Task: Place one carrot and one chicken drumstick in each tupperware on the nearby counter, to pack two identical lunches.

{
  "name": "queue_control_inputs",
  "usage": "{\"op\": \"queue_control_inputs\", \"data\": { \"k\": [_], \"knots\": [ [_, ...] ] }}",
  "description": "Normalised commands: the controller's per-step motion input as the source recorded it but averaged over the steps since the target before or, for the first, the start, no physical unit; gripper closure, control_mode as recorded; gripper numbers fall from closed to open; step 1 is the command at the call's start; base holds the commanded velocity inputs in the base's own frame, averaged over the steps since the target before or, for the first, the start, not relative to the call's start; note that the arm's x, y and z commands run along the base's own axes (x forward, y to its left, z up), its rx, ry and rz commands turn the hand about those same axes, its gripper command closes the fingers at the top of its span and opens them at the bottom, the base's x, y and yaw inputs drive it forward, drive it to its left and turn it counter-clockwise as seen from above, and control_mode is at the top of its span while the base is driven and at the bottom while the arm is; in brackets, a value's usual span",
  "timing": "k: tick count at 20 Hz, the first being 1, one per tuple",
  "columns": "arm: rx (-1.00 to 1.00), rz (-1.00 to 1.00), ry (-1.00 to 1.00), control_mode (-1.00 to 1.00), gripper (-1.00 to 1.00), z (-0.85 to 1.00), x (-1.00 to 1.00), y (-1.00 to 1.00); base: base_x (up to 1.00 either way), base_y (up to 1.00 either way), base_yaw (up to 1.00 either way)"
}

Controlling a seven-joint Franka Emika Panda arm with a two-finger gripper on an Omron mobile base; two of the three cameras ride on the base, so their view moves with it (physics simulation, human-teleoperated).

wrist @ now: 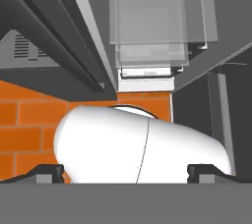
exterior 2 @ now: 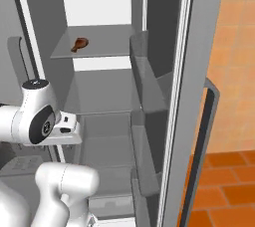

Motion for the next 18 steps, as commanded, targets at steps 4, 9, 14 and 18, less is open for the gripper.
{"op": "queue_control_inputs", "data": {
  "k": [4,9,14,18],
  "knots": [
    [0.0,0.0,0.0,1.0,-1.0,0.0,0.0,0.0,0.16,-0.09,0.01],
    [0.0,0.0,0.0,1.0,-1.0,0.0,0.0,0.0,0.02,-0.37,0.14],
    [0.0,0.0,0.0,1.0,-1.0,0.0,0.0,0.0,0.28,-0.03,-0.01],
    [0.0,0.0,0.0,1.0,-1.0,0.0,0.0,0.0,0.06,-0.02,-0.02]
  ]
}}
